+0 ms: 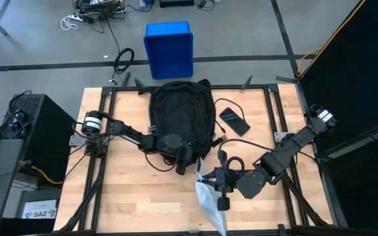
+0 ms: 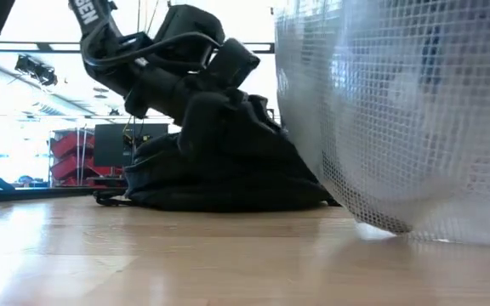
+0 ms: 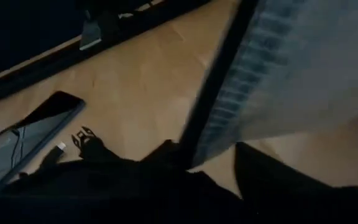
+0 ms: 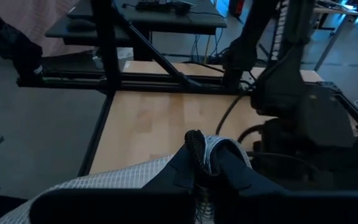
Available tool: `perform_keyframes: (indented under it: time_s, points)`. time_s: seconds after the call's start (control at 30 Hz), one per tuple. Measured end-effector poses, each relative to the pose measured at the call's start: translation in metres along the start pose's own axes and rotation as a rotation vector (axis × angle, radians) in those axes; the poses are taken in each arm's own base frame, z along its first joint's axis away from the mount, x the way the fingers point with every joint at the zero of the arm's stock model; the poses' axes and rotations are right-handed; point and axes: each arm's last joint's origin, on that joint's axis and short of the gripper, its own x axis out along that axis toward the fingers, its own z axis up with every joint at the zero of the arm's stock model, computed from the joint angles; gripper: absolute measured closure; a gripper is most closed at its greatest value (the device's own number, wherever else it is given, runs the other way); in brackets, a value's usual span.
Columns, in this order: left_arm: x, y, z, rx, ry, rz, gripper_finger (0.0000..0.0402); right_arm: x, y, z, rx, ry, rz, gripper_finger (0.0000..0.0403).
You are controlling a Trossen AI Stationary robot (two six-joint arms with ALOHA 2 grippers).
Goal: Unpack backpack
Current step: Open the zip bag
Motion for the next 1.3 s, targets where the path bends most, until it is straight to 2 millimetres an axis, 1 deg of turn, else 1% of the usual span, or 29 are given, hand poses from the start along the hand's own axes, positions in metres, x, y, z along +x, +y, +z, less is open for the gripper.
perform_keyframes:
  time_s: [0.1,0.13,0.2,0.3,0.37,0.43,0.57,0.67,0.83,0.93,1.0,1.17,1.3]
  points:
    - [0.003,0.003,0.007,0.001,-0.006,0.001,0.0374,-0.001,0.002,-0.001,-0.004,0.003,0.006,0.0403]
    - [0.003,0.003,0.009,0.002,-0.011,-0.013,0.0386,-0.001,0.002,-0.001,-0.005,0.004,0.007,0.0403]
    - [0.002,0.003,0.012,0.017,-0.013,-0.053,0.0395,-0.003,0.004,-0.001,-0.008,0.004,0.014,0.0403]
    - [-0.004,-0.001,0.021,0.046,0.008,-0.037,0.0400,-0.006,0.009,-0.002,-0.014,0.002,0.030,0.0403]
    - [-0.012,-0.005,0.032,0.067,0.026,-0.004,0.0401,-0.009,0.012,-0.003,-0.019,0.002,0.042,0.0403]
    - [-0.023,-0.008,0.046,0.095,0.032,0.032,0.0401,-0.013,0.016,-0.004,-0.023,0.000,0.055,0.0403]
    - [-0.051,-0.019,0.077,0.168,0.047,0.115,0.0402,-0.017,0.020,-0.005,-0.041,-0.006,0.054,0.0403]
    - [-0.077,-0.024,0.098,0.215,0.040,0.183,0.0401,-0.018,0.020,-0.005,-0.051,-0.009,0.046,0.0403]
    - [-0.121,-0.024,0.130,0.225,-0.065,0.229,0.0401,-0.021,0.016,0.000,-0.070,-0.040,-0.019,0.0403]
    - [-0.141,-0.022,0.143,0.213,-0.131,0.239,0.0401,-0.025,0.011,0.004,-0.093,-0.061,-0.080,0.0403]
    - [-0.151,-0.022,0.148,0.207,-0.157,0.240,0.0401,-0.027,0.008,0.006,-0.101,-0.075,-0.125,0.0403]
    - [-0.165,-0.020,0.153,0.202,-0.186,0.244,0.0401,-0.036,-0.001,0.014,-0.139,-0.116,-0.264,0.0403]
    - [-0.172,-0.016,0.155,0.194,-0.182,0.304,0.0401,-0.040,-0.009,0.020,-0.188,-0.135,-0.396,0.0403]
